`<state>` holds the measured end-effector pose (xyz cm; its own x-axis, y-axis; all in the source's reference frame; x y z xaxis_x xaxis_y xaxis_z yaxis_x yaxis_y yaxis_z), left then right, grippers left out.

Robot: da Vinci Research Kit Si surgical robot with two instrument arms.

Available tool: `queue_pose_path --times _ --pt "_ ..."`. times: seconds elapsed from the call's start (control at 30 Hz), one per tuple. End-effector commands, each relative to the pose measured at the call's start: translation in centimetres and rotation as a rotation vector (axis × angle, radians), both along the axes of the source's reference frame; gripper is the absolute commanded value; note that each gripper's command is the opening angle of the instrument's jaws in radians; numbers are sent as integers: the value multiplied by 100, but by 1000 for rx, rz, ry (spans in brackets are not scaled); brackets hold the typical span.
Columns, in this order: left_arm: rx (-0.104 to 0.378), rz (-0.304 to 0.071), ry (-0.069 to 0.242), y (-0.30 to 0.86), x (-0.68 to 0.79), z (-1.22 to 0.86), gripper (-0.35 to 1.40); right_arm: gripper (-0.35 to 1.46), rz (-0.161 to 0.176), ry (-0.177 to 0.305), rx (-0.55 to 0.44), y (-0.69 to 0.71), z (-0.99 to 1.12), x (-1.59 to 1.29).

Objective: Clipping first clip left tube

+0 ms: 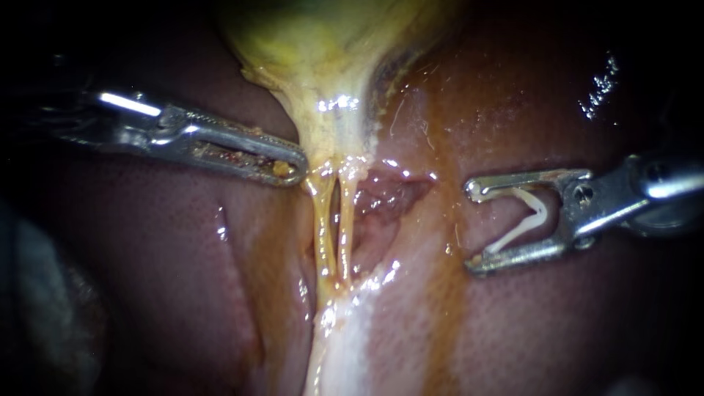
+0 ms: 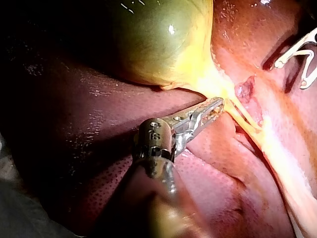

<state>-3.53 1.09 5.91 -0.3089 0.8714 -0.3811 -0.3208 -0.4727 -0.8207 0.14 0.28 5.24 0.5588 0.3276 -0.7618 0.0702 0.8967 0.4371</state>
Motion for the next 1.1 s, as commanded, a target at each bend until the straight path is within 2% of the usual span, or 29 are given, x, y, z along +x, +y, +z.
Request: queue_pose_path --times 0.03,0.17,0.33,0.47,0.6,0.73,0.9,1.1 --pt "2 2 -1 1 2 -3 -35 50 0 0 1 0 0 0" --pt "12 7 -7 8 12 -18 -35 50 1 0 1 0 0 0" --pt "17 -24 2 23 33 -45 -35 50 1 0 1 0 -1 0" --pt "20 -30 2 27 45 -57 -35 50 4 1 4 2 -4 2" --pt "20 -32 3 24 44 -61 -35 50 15 12 12 4 -11 15" --pt "19 -35 4 23 41 -60 -35 50 4 42 38 0 -16 40" --pt "18 -35 5 22 40 -59 -35 50 34 86 116 -9 -19 77" --pt "18 -36 6 22 38 -59 -35 49 57 79 180 -19 -7 111"
